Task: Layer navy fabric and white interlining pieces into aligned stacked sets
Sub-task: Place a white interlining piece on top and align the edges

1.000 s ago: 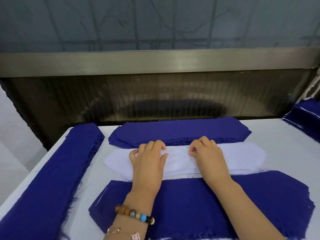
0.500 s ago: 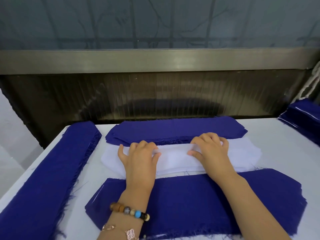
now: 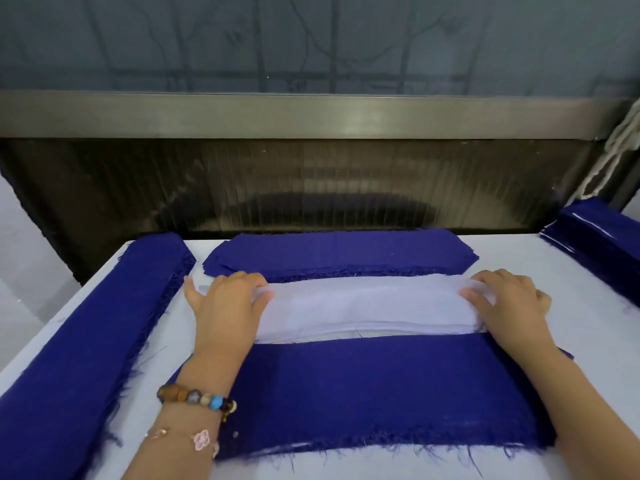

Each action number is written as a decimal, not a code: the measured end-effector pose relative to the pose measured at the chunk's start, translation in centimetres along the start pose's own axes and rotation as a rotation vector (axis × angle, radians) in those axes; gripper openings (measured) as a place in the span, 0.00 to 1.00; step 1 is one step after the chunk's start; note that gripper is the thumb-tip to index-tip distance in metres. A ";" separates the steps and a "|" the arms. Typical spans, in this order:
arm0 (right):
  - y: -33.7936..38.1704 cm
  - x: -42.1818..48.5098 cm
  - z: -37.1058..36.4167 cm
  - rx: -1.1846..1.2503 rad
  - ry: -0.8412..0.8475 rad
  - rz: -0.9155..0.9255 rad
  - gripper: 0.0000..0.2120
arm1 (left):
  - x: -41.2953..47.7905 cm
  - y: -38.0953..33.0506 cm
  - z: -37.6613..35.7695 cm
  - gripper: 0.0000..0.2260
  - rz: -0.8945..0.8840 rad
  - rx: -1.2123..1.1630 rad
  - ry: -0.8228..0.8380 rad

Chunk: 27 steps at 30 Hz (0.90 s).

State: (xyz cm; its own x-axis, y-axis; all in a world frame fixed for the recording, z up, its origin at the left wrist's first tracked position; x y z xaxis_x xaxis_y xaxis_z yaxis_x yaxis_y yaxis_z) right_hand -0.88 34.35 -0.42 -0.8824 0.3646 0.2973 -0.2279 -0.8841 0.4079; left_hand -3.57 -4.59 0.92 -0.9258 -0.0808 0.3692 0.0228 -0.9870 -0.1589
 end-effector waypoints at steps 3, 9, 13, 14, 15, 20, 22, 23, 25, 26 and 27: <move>0.4 -0.3 1.0 0.123 -0.090 0.073 0.10 | -0.3 2.6 1.1 0.06 -0.043 -0.089 -0.008; 0.6 -0.8 3.4 0.595 -0.182 0.047 0.05 | -1.9 5.1 3.9 0.03 -0.052 -0.577 -0.100; 0.5 -0.9 4.6 0.729 -0.113 0.004 0.11 | -1.6 5.0 5.0 0.05 0.027 -0.743 -0.150; 0.1 -0.9 4.8 0.718 -0.087 -0.014 0.12 | -1.6 5.1 4.8 0.04 0.062 -0.798 -0.121; -0.3 -0.8 5.0 0.709 -0.062 -0.036 0.11 | -1.6 5.3 4.5 0.01 0.096 -0.845 -0.074; -2.3 -0.6 5.0 0.613 0.121 -0.157 0.12 | -1.9 5.4 2.4 0.13 0.180 -0.977 0.324; -2.9 -0.8 4.4 0.459 0.276 -0.181 0.13 | -2.2 5.6 1.9 0.12 0.193 -0.895 0.425; -3.3 -1.0 4.0 0.383 0.354 -0.204 0.13 | -2.3 5.7 1.8 0.13 0.189 -0.840 0.460; -4.1 -1.4 3.4 0.287 0.470 -0.248 0.12 | -2.5 6.0 1.4 0.14 0.157 -0.750 0.550; -4.5 -1.6 3.2 0.250 0.512 -0.260 0.11 | -2.8 6.0 1.4 0.14 0.132 -0.709 0.604; -4.7 -1.8 3.1 0.217 0.548 -0.265 0.09 | -3.0 5.9 1.3 0.14 0.107 -0.651 0.652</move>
State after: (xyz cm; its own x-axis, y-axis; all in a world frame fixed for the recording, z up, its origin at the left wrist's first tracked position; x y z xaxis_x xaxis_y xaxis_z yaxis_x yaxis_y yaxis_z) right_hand 3.00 38.72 -0.20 -0.9030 0.3097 -0.2979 -0.4292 -0.6845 0.5893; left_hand -0.14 -10.40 0.09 -0.9647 0.1218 -0.2334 0.0867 -0.6901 -0.7185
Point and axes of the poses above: each hand's wrist, its own x-axis towards the middle knuckle, its own z-axis out of the back of the hand, y = z × x, the point moved 7 cm from there along x, towards the middle knuckle, and after that the axes turned 8 degrees about x, right-handed, at the moved point
